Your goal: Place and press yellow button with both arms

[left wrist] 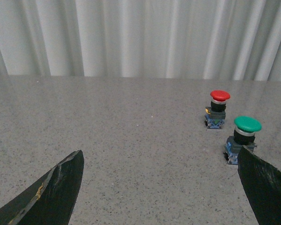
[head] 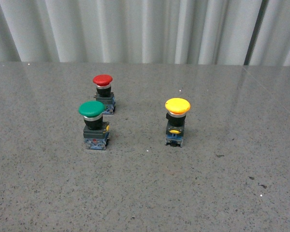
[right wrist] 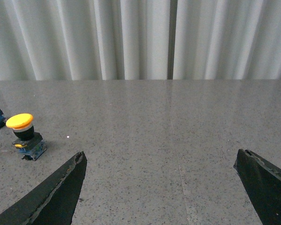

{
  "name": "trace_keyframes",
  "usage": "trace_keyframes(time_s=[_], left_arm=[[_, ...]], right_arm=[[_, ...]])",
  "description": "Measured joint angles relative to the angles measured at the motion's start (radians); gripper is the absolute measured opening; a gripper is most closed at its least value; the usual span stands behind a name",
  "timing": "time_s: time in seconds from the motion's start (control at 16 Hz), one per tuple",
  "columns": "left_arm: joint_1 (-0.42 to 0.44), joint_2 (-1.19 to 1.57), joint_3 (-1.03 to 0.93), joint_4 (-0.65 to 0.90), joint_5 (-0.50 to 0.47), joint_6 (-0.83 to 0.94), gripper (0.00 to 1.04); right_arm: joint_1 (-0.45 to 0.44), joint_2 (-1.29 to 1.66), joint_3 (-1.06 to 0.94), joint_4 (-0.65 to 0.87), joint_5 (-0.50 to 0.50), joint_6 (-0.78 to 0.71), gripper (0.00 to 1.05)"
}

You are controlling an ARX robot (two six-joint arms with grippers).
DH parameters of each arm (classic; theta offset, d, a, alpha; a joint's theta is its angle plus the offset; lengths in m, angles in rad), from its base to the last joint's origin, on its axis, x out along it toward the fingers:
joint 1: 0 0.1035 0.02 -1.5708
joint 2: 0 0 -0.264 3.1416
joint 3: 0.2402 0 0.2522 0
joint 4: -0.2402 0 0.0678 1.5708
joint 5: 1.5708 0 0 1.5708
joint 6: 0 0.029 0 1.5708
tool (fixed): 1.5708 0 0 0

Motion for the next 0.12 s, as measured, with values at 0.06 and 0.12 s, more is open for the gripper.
trace_keyframes(time_s=[0.06, 0.12], left_arm=[[0.0, 0.0, 0.0, 0.0, 0.0, 0.0, 0.98], [0.0, 0.0, 0.0, 0.0, 0.0, 0.0, 0.98]], right_arm=[[0.0, 0.0, 0.0, 0.0, 0.0, 0.0, 0.98], [0.0, 0.0, 0.0, 0.0, 0.0, 0.0, 0.98]])
